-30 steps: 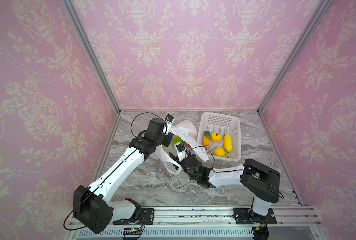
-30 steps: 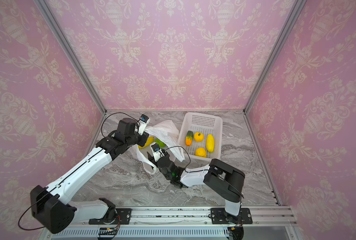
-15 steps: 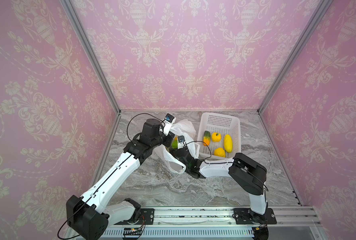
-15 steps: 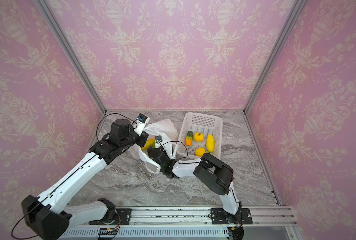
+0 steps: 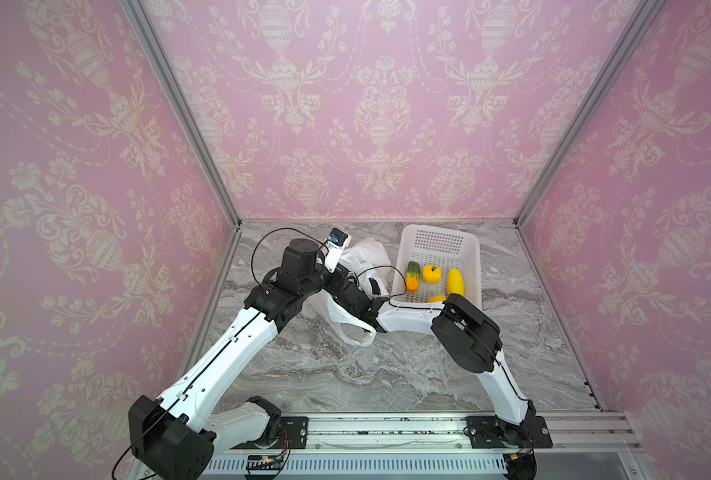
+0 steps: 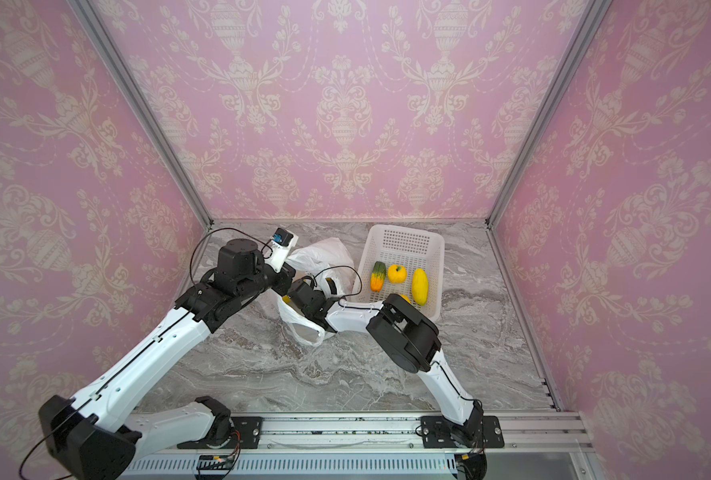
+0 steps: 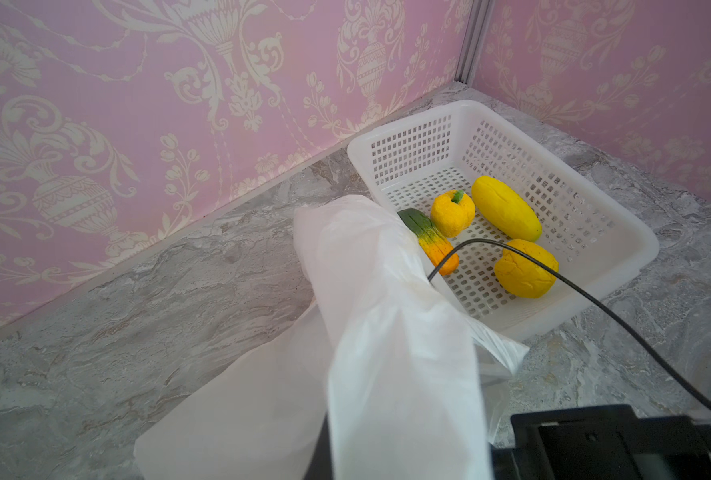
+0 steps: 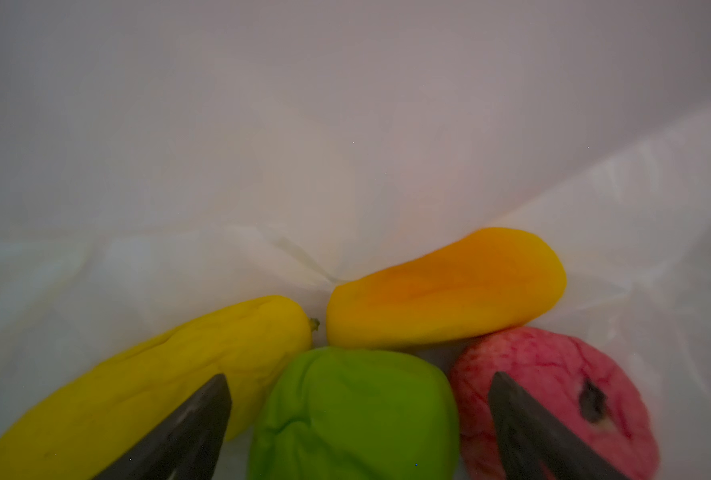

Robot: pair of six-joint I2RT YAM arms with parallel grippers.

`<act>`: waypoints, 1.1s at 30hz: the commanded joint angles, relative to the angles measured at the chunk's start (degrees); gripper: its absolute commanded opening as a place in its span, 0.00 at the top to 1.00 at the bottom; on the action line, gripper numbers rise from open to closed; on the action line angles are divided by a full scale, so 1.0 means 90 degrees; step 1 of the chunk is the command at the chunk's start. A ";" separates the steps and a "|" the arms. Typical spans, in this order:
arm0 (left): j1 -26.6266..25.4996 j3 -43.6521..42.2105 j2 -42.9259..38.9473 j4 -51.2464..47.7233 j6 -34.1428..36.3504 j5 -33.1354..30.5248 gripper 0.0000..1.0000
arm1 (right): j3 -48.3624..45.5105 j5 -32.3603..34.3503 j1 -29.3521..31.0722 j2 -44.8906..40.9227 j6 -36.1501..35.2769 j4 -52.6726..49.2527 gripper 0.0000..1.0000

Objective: Untie the knot of the plastic bag and take out the fruit
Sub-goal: 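Lower the right gripper into the bag toward the green fruit, then grasp the green fruit with the right gripper, then lift the green fruit out and carry it over the white basket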

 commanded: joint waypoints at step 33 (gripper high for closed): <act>0.0010 0.0126 0.0180 -0.0295 0.0083 -0.1381 1.00 | -0.3020 -0.0292 0.0469 -0.3121 0.0111 0.1503 0.58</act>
